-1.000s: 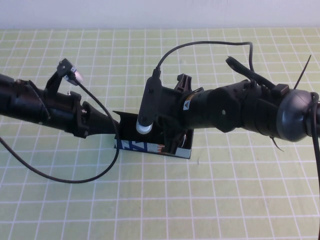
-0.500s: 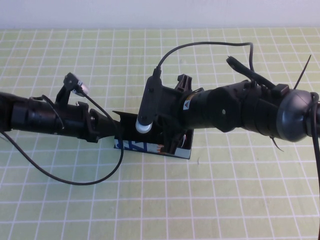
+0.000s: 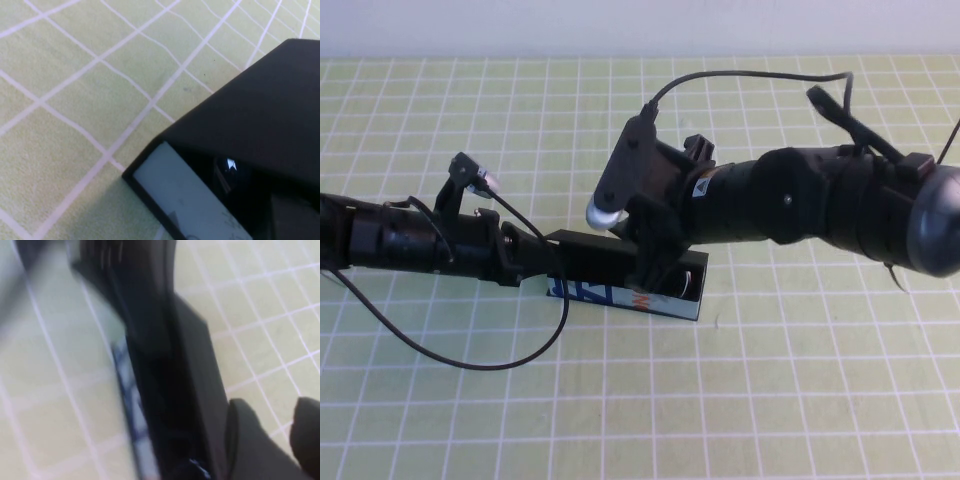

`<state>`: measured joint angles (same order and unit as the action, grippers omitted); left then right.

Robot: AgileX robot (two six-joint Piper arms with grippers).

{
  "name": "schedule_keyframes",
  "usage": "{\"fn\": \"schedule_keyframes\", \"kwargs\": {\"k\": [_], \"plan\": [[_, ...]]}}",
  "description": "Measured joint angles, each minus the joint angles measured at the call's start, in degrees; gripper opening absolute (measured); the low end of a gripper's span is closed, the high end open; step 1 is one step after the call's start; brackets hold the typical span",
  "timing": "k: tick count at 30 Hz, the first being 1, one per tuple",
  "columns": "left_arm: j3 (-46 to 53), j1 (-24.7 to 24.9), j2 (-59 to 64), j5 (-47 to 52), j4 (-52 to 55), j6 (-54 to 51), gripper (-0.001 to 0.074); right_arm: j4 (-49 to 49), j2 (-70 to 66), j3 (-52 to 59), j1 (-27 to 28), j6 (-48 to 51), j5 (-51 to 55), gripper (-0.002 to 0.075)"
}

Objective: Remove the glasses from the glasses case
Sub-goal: Pick up the glasses from the glasses case

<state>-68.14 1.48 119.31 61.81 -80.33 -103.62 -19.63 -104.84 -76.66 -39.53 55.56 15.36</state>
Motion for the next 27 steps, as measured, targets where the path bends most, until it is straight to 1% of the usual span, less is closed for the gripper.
{"fn": "schedule_keyframes", "kwargs": {"k": [2, 4, 5, 8, 10, 14, 19, 21, 24, 27], "plan": [[0.0, 0.0, 0.13, 0.0, -0.1, 0.0, -0.0004, -3.75, 1.78, 0.0, 0.0, -1.92, 1.97, 0.02], [0.0, 0.0, 0.13, 0.0, -0.1, 0.0, -0.0004, -7.92, 3.29, 0.0, 0.0, -4.85, 5.77, 0.0183], [0.0, 0.0, 0.13, 0.0, -0.1, 0.0, -0.0004, -9.11, 3.56, 0.0, 0.0, -6.26, 8.25, 0.0164], [0.0, 0.0, 0.13, 0.0, -0.1, 0.23, -0.0004, -10.57, 3.93, 0.0, 0.0, -12.87, 15.63, 0.0053], [0.0, 0.0, 0.13, 0.0, -0.1, 0.36, -0.0004, -9.88, 3.39, 0.0, 0.0, -18.28, 19.0, 0.0013], [0.0, 0.0, 0.13, 0.0, -0.1, 1.06, -0.0004, -4.9, 1.41, 0.0, 0.0, -28.18, 19.9, -0.0009], [0.0, 0.0, 0.13, 0.0, -0.1, 1.4, -0.0004, 6.93, -1.62, 0.0, 0.0, -42.65, 16.77, -0.0015], [0.0, 0.0, 0.13, 0.0, -0.1, 1.4, -0.0004, 10.46, -2.12, 0.0, 0.0, -46.61, 15.28, -0.0015], [0.0, 0.0, 0.13, 0.1, -0.1, 1.4, -0.0004, 12.91, -2.34, 0.0, 0.11, -49.55, 12.79, -0.0016], [0.0, 0.0, 0.13, 0.23, -0.1, 1.4, -0.0004, 13.02, -2.45, -0.7, 1.0, -51.13, 12.12, -0.0016]]}}
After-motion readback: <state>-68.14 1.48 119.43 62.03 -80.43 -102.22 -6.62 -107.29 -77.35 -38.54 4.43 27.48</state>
